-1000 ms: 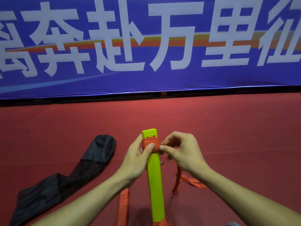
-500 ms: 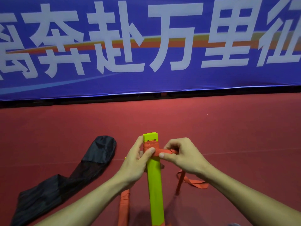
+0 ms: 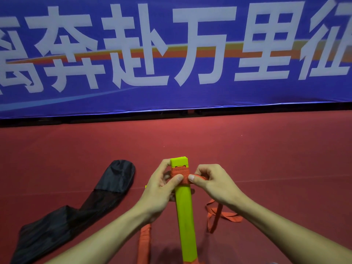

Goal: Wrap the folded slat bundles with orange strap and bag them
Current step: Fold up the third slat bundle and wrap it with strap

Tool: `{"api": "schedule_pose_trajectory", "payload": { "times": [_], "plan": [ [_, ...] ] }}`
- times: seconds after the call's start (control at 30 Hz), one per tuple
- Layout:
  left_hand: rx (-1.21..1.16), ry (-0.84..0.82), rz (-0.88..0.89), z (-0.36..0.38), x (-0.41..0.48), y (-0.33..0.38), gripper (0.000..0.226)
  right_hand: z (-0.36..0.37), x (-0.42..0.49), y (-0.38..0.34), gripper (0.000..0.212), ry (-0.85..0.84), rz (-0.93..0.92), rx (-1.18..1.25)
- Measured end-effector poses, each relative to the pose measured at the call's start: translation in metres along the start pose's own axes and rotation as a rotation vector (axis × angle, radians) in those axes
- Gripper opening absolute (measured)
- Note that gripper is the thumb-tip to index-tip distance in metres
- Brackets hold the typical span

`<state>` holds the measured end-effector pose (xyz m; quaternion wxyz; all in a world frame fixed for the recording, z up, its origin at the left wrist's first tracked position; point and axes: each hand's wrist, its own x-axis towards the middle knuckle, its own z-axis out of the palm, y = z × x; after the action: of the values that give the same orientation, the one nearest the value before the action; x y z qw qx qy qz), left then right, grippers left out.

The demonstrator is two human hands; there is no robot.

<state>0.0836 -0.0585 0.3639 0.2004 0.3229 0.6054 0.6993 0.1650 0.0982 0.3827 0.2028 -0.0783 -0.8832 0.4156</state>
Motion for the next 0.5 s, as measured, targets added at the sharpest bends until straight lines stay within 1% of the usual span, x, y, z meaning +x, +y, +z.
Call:
{"api": "schedule_pose_trajectory", "payload": {
  "times": [0.1,0.2,0.3,0.37,0.5],
  "plan": [
    [-0.025,0.015,0.005,0.0,0.003,0.001,0.037,0.001,0.0,0.002,0.029,0.001,0.012,0.016],
    [-0.007,0.026,0.032,0.0,0.003,0.001,0.054,0.002,0.0,0.001,0.008,-0.041,-0.003,0.096],
    [0.034,0.023,0.075,0.002,0.001,0.002,0.06,0.0,-0.004,-0.005,0.014,-0.092,-0.006,0.237],
    [0.068,0.016,0.105,0.001,0.0,0.003,0.059,0.0,-0.006,-0.006,0.014,-0.086,0.021,0.349],
    [0.22,-0.001,0.224,-0.002,0.002,0.003,0.055,0.001,-0.008,-0.008,0.01,0.003,0.045,0.452]
  ]
}}
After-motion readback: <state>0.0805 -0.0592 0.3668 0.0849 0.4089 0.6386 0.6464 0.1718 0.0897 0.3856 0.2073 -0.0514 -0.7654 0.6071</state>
